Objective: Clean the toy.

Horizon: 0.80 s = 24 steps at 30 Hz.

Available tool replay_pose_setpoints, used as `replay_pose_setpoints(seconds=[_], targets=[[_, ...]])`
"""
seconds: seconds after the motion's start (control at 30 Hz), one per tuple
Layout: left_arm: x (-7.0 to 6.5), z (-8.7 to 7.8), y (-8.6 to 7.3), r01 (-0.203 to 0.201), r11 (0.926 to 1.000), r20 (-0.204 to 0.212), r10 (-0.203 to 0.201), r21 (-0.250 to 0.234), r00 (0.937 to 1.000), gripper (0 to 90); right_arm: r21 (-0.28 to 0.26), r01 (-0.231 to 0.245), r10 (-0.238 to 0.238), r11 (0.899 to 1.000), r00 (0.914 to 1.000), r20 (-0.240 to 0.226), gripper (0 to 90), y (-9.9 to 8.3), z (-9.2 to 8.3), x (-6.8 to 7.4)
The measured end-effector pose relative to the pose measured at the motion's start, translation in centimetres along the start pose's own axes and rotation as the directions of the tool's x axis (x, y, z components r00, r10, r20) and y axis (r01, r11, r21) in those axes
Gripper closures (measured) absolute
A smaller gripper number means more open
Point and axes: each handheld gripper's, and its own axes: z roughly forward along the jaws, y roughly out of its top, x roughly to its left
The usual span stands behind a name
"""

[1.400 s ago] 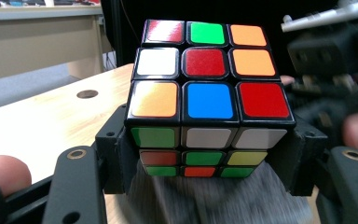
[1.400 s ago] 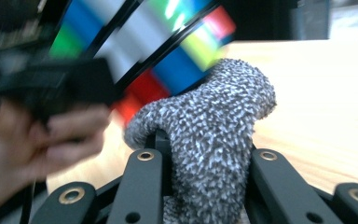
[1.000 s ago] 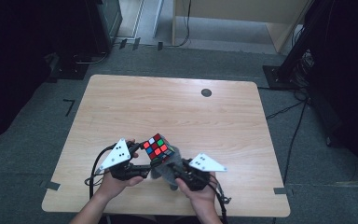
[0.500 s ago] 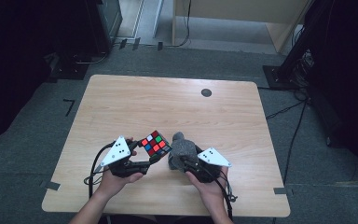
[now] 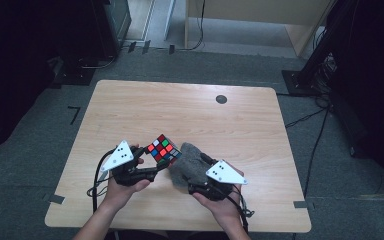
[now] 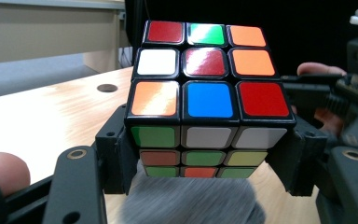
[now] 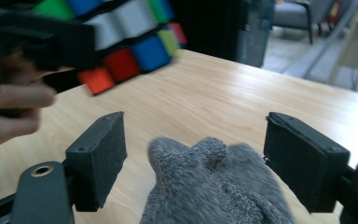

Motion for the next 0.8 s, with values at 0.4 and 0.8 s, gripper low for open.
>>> replay_pose_setpoints(seconds=[0.4, 0.8], targets=[[-1.2, 1.3, 0.1, 0.068, 0.9962, 0.1, -0.073, 0.054, 0.9923, 34.3, -0.051, 0.145, -0.145, 0.988, 0.9894, 0.01, 19.1, -0.2, 0.5, 2.5], [-1.2, 2.1, -0.5, 0.115, 0.9891, 0.162, -0.129, 0.092, 0.9783, 33.4, -0.066, 0.255, -0.244, 0.965, 0.9594, 0.141, 34.1, -0.8, 0.2, 3.4]])
